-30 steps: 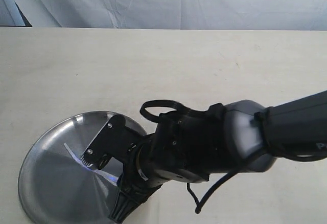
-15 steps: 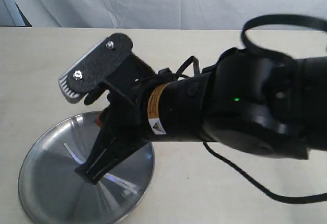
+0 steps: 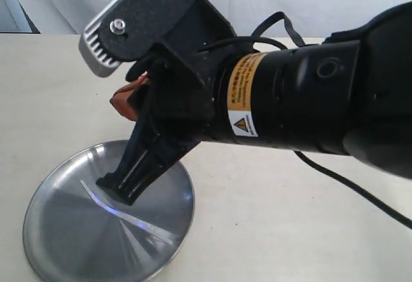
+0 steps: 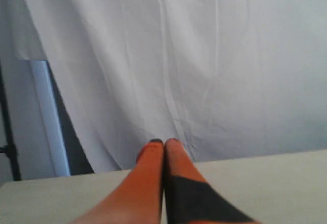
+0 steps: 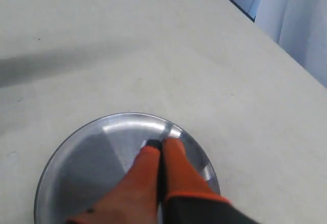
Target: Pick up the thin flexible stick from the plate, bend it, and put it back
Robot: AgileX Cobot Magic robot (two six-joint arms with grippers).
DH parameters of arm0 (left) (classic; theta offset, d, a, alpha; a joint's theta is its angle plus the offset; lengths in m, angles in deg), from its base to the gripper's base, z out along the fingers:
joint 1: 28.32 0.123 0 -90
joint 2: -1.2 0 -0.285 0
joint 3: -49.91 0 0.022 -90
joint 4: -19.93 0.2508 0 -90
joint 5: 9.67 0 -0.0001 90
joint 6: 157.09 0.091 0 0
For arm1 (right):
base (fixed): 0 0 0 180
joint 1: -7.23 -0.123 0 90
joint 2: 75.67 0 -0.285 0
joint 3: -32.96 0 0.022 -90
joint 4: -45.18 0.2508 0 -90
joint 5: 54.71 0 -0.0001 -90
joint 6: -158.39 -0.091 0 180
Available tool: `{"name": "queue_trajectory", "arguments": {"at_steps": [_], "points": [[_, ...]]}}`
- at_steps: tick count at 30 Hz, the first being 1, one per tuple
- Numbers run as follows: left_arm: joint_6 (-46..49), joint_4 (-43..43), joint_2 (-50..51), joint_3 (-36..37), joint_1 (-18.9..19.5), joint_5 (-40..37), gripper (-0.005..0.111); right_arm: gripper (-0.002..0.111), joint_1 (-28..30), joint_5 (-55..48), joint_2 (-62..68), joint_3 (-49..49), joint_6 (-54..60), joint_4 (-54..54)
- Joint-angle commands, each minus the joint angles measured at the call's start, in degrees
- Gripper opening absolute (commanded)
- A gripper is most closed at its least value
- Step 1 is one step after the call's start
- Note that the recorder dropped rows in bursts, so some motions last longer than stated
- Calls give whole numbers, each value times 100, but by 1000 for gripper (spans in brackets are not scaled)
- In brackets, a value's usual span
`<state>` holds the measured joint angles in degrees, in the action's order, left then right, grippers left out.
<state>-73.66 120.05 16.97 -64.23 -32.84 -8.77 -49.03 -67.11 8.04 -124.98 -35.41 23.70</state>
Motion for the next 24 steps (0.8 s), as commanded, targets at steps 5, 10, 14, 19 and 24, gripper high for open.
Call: {"name": "queue_trajectory", "arguments": {"at_steps": [5,10,14,19,24], "points": [[-48,-30,-798,404,298,13,0,0,33,474,-203,-1,23,-162],[-48,-20,-798,404,298,16,0,0,33,229,-413,-1,12,-150],[-48,-20,-798,404,298,16,0,0,33,-153,-478,-1,-32,264],[-48,-20,-798,404,298,16,0,0,33,-523,-482,-1,-32,313],[-48,-20,-798,404,298,16,0,0,33,-505,-482,-1,22,194]]}}
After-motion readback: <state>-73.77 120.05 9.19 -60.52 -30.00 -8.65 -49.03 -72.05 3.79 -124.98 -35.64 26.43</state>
